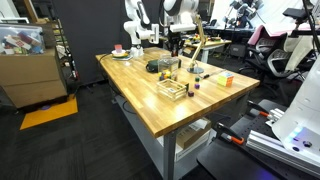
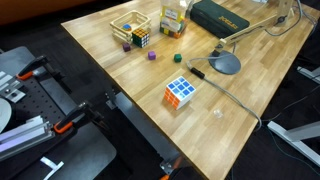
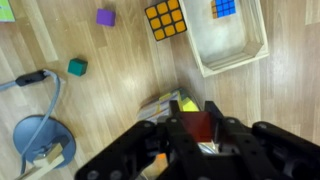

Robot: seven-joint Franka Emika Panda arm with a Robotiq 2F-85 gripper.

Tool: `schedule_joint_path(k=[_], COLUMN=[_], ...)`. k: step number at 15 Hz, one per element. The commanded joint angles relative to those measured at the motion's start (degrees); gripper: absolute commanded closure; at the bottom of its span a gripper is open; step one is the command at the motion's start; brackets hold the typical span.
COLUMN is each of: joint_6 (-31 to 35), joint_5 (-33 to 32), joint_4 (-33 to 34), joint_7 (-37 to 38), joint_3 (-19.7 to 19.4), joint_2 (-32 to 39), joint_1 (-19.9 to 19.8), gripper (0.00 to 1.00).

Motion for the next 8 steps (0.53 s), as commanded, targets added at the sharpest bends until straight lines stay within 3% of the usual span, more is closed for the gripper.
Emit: schedule_joint_path(k=[1,8], joint_6=[-1.6,-3.23], joint_5=[-5.17,-9.5], joint_4=[6.26,19.1], joint_7=[0.39,-0.31], joint_3=[-0.6,-2.99], joint_2=[2.9,14.27], joint_1=[1.64,1.41], gripper=[0.93,0.93])
